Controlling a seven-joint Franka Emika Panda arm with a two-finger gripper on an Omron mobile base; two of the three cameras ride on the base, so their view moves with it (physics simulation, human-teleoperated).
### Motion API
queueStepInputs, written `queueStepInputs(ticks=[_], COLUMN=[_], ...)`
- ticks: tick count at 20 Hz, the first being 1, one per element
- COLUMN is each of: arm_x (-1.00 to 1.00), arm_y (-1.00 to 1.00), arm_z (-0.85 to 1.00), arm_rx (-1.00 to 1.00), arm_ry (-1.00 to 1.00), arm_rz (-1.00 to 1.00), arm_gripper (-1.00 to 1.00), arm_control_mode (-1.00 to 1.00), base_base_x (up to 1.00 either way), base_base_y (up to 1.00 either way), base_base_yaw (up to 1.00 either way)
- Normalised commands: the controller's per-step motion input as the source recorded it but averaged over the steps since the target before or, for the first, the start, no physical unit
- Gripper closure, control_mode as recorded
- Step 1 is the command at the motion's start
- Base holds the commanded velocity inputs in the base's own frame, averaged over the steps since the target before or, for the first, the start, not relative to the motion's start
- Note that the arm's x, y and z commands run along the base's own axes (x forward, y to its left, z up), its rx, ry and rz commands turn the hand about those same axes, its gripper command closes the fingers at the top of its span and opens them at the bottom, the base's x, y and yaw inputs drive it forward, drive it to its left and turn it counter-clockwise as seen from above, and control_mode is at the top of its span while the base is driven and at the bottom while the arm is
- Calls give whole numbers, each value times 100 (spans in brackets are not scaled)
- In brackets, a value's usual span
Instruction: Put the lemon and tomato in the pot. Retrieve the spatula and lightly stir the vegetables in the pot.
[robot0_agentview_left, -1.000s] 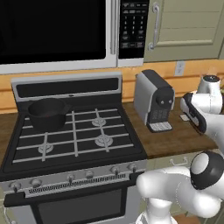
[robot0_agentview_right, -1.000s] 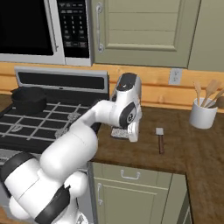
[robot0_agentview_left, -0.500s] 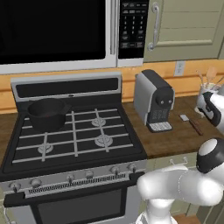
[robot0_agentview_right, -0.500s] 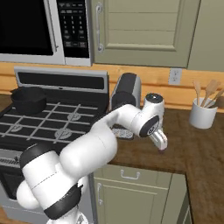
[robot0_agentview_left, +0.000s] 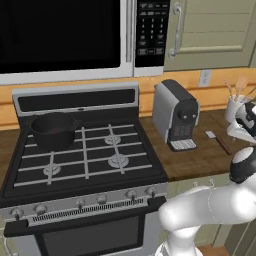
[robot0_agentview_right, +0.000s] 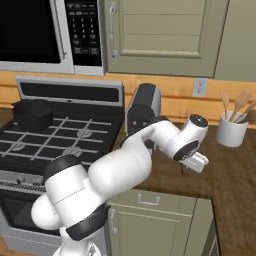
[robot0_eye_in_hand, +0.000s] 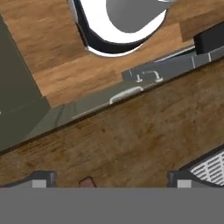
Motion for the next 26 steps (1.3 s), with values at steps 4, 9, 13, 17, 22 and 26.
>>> queueStepInputs(ticks=[4, 9, 13, 17, 22, 26], arm_x=[11, 9, 25, 30, 32, 28], arm_y=[0, 0, 0, 0, 0, -1], arm_z=[-21, -35, -35, -38, -34, -14], arm_rx=[-3, -15, -23, -17, -9, 0], arm_ry=[-25, -18, -7, -3, 0, 0], arm_rz=[20, 13, 11, 13, 10, 5], arm_gripper=[-100, -100, -100, -100, -100, -100], arm_control_mode=[-100, -100, -100, -100, -100, -100], base_base_x=[0, 0, 0, 0, 0, 0], base_base_y=[0, 0, 0, 0, 0, 0], base_base_yaw=[0, 0, 0, 0, 0, 0])
